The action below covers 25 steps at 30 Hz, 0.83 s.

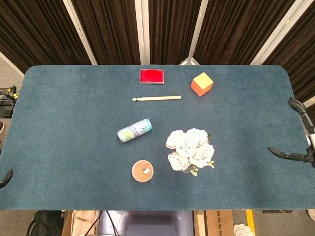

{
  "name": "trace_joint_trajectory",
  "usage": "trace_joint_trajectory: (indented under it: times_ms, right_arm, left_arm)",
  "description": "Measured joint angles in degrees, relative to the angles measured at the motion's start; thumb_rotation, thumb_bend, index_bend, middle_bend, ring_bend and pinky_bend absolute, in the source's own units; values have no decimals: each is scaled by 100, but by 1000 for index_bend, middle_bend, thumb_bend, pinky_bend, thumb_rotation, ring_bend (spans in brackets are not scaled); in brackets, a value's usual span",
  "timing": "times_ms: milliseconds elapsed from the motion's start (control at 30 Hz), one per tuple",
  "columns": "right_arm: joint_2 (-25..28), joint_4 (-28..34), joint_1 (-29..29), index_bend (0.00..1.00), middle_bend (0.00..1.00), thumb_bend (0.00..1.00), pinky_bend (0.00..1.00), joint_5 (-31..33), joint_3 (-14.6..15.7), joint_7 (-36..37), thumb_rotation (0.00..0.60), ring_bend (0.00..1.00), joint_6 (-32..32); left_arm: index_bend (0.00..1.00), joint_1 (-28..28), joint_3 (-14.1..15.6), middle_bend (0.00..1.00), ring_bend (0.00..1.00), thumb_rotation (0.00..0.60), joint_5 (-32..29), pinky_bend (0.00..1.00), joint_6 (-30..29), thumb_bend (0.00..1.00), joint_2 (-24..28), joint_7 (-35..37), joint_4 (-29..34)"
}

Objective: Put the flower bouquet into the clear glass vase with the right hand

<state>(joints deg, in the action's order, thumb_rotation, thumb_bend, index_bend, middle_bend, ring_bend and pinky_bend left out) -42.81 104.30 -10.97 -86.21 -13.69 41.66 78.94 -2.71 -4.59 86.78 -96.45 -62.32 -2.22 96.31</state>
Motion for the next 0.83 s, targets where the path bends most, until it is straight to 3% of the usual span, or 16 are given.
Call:
trace_joint_trajectory:
  times_ms: [200, 333, 500, 833]
  right_arm:
    - [-1009, -210, 174, 93, 68, 44, 0, 27, 407, -3677, 600, 1, 370]
    - [-1506, -311, 279, 93, 68, 44, 0, 79, 660, -5077, 600, 0, 455]
    - [-2259, -621, 418, 93, 68, 44, 0, 196, 942, -5581, 600, 0, 550]
    - [-2580, -1028, 556, 93, 68, 44, 0, 136, 1012, -5618, 600, 0, 826]
  left_arm:
    - [141, -34, -4, 0, 0, 600, -30, 61, -21, 349, 78, 153, -23]
    - [142, -49, -2, 0, 0, 600, -30, 61, -30, 349, 114, 238, -38]
    - [142, -46, 4, 0, 0, 600, -23, 61, -20, 349, 111, 241, -40]
    - [142, -37, -5, 0, 0, 600, -57, 61, 18, 349, 126, 313, -76]
